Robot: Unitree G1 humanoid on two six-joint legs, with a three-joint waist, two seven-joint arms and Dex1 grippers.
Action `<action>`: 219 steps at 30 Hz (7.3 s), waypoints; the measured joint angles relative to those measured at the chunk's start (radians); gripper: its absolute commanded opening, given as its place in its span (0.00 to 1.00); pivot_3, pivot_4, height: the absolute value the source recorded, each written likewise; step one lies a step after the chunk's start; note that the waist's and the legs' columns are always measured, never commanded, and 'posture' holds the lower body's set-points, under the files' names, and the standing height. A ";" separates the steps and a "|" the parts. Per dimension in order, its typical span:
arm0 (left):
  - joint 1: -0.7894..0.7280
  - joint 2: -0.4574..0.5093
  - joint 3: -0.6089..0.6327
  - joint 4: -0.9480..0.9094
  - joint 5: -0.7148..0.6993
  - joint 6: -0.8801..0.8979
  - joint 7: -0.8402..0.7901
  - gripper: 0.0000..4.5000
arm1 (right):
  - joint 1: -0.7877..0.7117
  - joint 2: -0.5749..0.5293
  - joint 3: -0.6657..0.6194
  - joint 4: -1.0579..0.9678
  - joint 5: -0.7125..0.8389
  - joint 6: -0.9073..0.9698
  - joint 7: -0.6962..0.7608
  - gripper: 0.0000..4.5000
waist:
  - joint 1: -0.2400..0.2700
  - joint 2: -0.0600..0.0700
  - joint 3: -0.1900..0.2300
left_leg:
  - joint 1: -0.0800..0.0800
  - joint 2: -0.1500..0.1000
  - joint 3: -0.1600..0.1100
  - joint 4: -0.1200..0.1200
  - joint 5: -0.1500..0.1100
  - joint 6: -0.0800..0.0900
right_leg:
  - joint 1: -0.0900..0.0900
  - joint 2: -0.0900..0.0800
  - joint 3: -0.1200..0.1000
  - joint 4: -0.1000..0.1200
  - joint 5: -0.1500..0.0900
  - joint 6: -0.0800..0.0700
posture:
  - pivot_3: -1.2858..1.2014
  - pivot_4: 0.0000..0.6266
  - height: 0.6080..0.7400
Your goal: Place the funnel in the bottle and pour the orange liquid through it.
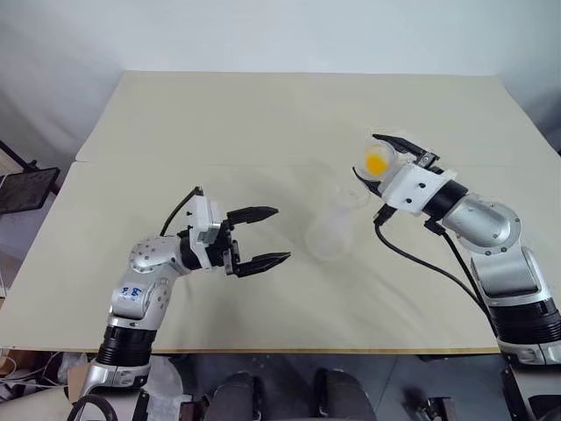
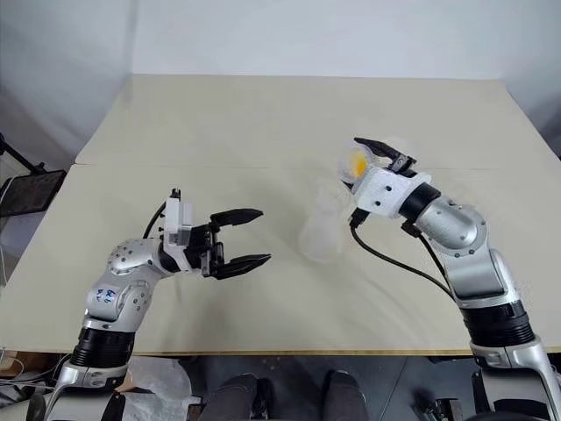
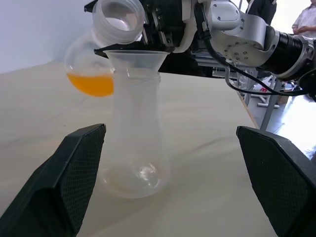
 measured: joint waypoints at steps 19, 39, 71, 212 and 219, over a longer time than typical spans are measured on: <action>-0.001 -0.022 -0.021 0.000 0.001 -0.003 0.016 1.00 | -0.039 -0.054 0.014 0.092 -0.297 -0.223 -0.129 0.55 | 0.000 0.000 0.000 | 0.000 0.000 0.000 0.000 0.000 0.000 | 0.000 0.000 0.000 0.000 0.000 0.000 | 0.52 0.24 1.00; 0.008 -0.027 -0.021 -0.001 0.002 -0.007 0.027 1.00 | -0.059 -0.073 0.014 0.115 -0.419 -0.301 -0.212 0.55 | -0.001 0.000 0.000 | 0.000 0.001 -0.001 0.000 0.000 0.000 | 0.000 0.000 0.000 0.000 0.000 0.000 | 0.52 0.24 1.00; 0.009 -0.051 -0.040 -0.001 0.007 -0.033 0.060 1.00 | -0.058 -0.073 0.014 0.095 -0.556 -0.324 -0.323 0.55 | -0.001 0.000 0.000 | 0.000 0.001 -0.001 0.000 0.000 0.000 | 0.000 0.000 0.000 0.000 0.000 0.000 | 0.52 0.24 1.00; -0.005 -0.155 -0.059 0.075 0.062 -0.154 0.130 1.00 | -0.052 -0.102 0.014 0.051 -0.678 -0.323 -0.472 0.55 | -0.001 0.000 0.000 | -0.001 0.001 -0.001 0.000 0.000 -0.001 | 0.000 0.000 -0.001 -0.001 0.000 0.000 | 0.52 0.24 1.00; -0.005 -0.156 -0.059 0.075 0.062 -0.154 0.131 1.00 | -0.052 -0.102 0.014 0.044 -0.688 -0.323 -0.474 0.55 | -0.001 0.000 0.000 | -0.001 0.001 -0.001 0.000 0.000 -0.001 | 0.000 0.000 -0.001 -0.001 0.000 0.000 | 0.52 0.24 1.00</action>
